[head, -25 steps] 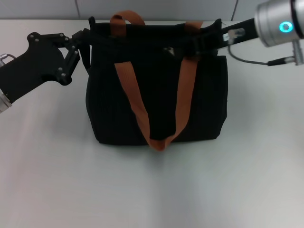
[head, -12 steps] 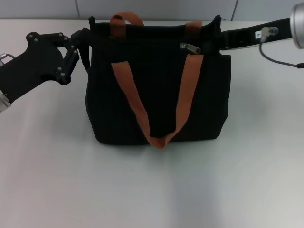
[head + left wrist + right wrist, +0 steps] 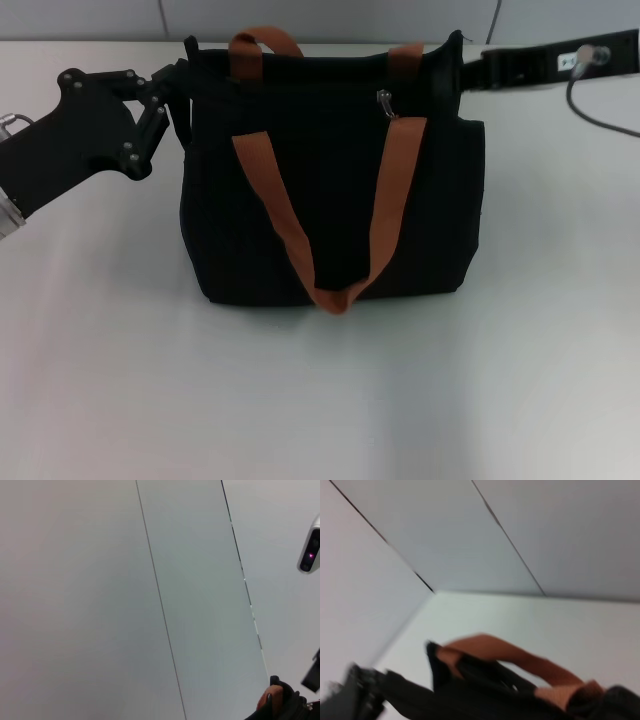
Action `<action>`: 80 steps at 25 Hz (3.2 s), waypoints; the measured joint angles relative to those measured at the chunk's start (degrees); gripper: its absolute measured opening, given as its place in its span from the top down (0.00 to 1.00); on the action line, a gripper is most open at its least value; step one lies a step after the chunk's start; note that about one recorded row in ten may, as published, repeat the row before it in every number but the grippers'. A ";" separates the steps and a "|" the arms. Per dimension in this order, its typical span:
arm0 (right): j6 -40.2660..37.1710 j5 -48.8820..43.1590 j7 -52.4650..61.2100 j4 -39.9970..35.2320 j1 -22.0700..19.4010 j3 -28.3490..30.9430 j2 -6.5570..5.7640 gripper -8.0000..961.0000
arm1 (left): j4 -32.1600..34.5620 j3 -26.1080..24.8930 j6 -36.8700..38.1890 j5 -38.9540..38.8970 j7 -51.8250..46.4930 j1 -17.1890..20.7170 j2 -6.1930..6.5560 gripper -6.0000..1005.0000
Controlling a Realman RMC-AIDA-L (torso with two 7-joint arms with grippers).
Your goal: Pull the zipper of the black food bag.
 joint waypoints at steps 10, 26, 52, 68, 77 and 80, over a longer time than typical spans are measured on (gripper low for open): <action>-9.44 21.07 -22.63 11.94 -3.03 10.77 -0.24 0.79 | 0.00 0.07 -0.02 0.07 -0.27 -0.06 0.00 0.85; -25.90 17.90 -73.58 37.76 -6.30 12.65 -0.90 0.26 | 0.05 0.44 -0.29 0.08 -1.36 -0.15 0.17 0.85; -19.78 12.50 -88.69 46.17 -8.81 12.53 -0.13 0.26 | 7.56 8.04 -0.06 1.13 -19.45 3.42 2.31 0.63; -17.62 12.50 -92.80 49.12 -7.84 12.43 -0.07 0.26 | 9.73 6.94 20.93 3.92 -28.40 3.67 6.69 0.22; -16.75 11.67 -96.24 51.07 -7.57 12.44 0.04 0.26 | 4.73 17.23 22.30 9.25 -24.70 4.06 4.50 0.22; -16.50 10.31 -96.40 51.14 -7.57 12.45 0.05 0.26 | 2.91 17.29 20.68 12.00 -22.91 4.01 4.29 0.22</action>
